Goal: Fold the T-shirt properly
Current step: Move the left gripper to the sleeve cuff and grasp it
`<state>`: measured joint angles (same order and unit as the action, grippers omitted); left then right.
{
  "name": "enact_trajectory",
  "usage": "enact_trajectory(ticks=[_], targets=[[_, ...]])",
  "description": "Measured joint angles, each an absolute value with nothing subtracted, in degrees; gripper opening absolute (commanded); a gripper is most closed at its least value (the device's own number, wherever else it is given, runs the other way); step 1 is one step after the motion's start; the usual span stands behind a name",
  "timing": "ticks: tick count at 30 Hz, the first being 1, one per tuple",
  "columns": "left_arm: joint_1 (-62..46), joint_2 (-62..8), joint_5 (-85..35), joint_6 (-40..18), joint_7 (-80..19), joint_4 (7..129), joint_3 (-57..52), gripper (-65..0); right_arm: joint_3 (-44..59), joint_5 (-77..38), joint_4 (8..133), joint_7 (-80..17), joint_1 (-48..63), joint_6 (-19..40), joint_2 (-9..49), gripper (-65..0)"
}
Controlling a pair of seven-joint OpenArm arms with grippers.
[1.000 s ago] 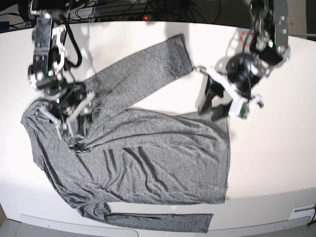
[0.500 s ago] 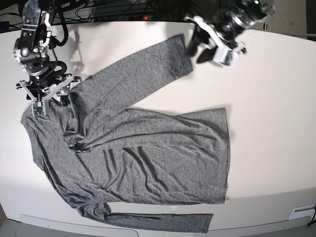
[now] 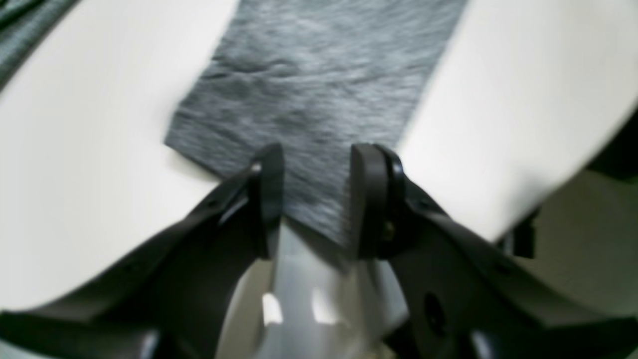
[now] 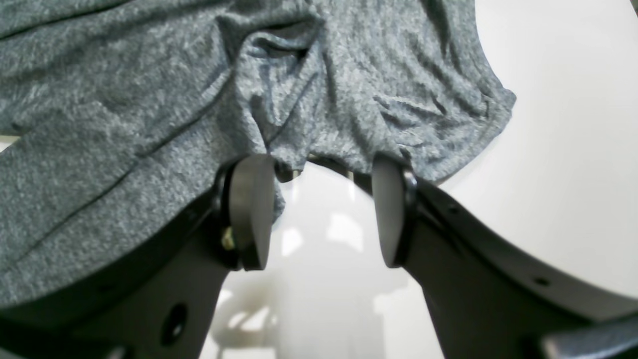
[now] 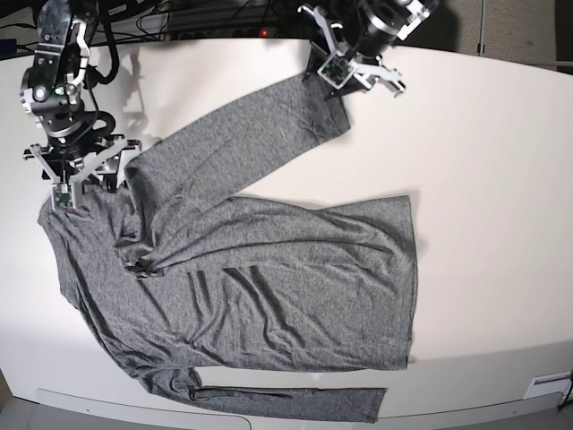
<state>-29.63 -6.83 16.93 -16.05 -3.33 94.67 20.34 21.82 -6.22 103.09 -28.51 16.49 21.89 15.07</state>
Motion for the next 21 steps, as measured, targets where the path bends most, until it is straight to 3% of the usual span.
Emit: enact_trajectory(ticks=[10, 11, 13, 14, 21], targets=[[-29.8, -6.8, 20.4, -16.4, -1.4, 92.4, 20.6, -43.4, 21.8, -6.2, 103.1, -28.3, 16.4, 21.9, 15.1, -33.3], [-29.8, -6.8, 21.7, -16.4, -1.4, 92.4, 20.6, -46.3, 21.8, -6.2, 103.1, -28.1, 16.4, 21.9, 15.1, -33.3], [-29.8, -6.7, 24.2, -16.5, -1.2, 92.4, 20.7, -62.8, 21.8, -6.2, 103.1, -27.9, 16.4, 21.9, 15.1, -33.3], [-29.8, -6.6, 24.2, -16.6, -1.2, 92.4, 20.7, -65.0, 21.8, -6.2, 103.1, -27.9, 16.4, 21.9, 15.1, -33.3], [-29.2, -6.7, 24.2, -16.5, -1.5, 92.3, 20.7, -65.0, 21.8, -6.2, 103.1, -27.9, 16.4, 21.9, 15.1, -33.3]])
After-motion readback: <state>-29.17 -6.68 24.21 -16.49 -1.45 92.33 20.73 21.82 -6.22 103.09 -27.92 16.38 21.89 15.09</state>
